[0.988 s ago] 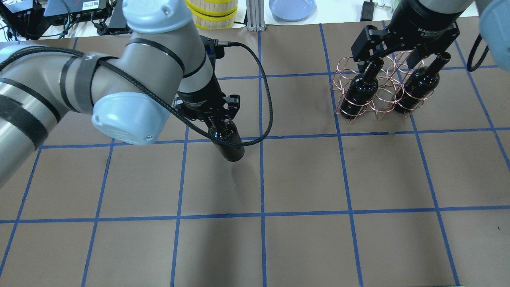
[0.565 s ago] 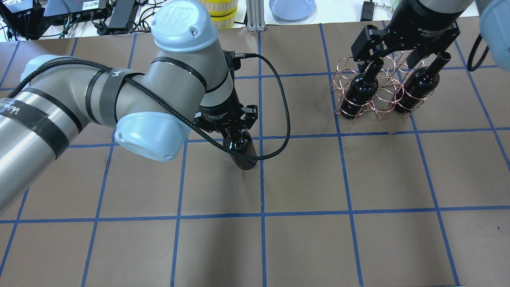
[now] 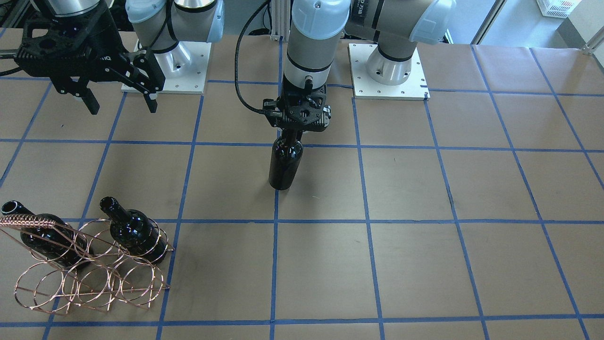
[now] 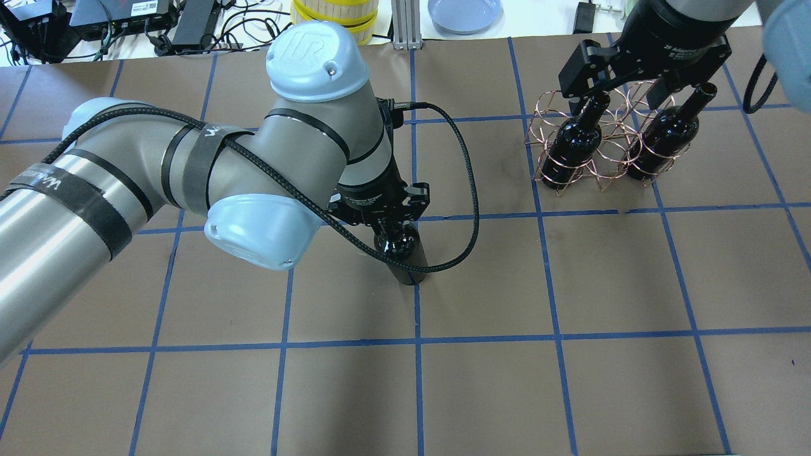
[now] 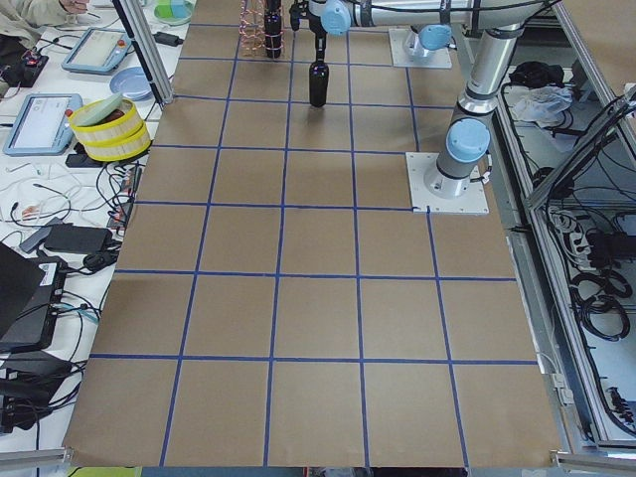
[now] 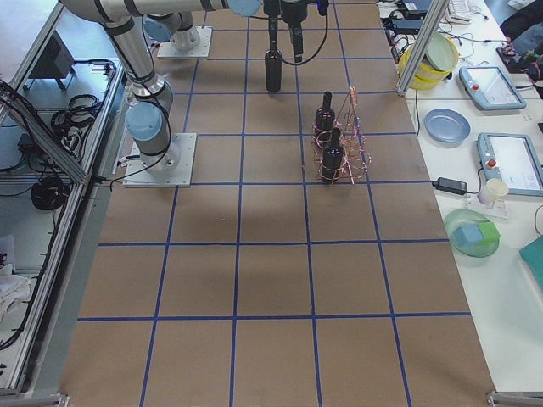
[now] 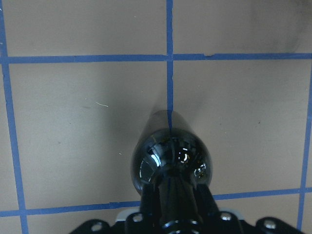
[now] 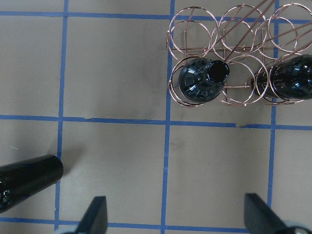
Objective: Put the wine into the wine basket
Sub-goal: 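Lift the bottle with the left gripper and stand it upright mid-table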
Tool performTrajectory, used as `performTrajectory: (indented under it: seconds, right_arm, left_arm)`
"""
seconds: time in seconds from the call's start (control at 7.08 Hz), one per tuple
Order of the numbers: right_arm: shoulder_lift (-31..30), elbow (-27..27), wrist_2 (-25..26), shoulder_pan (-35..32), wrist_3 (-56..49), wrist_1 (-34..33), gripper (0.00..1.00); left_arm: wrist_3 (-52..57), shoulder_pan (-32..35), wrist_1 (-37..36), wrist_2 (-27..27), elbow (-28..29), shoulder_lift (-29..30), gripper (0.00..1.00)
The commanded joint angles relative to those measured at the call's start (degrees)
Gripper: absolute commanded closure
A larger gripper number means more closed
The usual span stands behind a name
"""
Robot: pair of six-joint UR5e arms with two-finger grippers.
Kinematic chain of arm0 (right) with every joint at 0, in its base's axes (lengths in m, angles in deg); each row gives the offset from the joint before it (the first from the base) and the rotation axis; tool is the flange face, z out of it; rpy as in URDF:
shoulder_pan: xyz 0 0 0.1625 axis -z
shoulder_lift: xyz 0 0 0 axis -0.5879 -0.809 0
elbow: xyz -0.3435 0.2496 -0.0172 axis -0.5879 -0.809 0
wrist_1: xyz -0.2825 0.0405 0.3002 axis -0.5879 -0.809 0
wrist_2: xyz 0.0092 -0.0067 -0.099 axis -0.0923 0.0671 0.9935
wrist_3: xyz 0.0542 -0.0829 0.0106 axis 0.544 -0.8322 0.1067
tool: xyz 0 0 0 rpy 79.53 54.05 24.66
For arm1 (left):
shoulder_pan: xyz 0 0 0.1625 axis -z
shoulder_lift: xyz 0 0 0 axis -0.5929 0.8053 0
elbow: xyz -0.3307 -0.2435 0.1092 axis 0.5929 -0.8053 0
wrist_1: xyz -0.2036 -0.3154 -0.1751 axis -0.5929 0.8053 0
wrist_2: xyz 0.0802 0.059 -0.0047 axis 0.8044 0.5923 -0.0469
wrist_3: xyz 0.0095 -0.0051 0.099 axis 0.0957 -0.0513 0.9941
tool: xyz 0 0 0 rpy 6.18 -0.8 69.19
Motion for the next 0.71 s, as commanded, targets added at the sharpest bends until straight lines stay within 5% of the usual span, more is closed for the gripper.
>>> performTrajectory:
  seconds: [0.0, 0.56]
  right_arm:
    - [0.07, 0.00, 0.00, 0.00, -0.09, 0.02, 0.00]
    - [-0.02, 0.00, 0.00, 0.00, -0.09, 0.02, 0.00]
  left_arm:
    - [-0.12, 0.10, 0.04, 0.15, -0.04, 0.00, 1.00]
    - [-0.03, 0.10, 0.40, 0.41, -0.92, 0.61, 1.00]
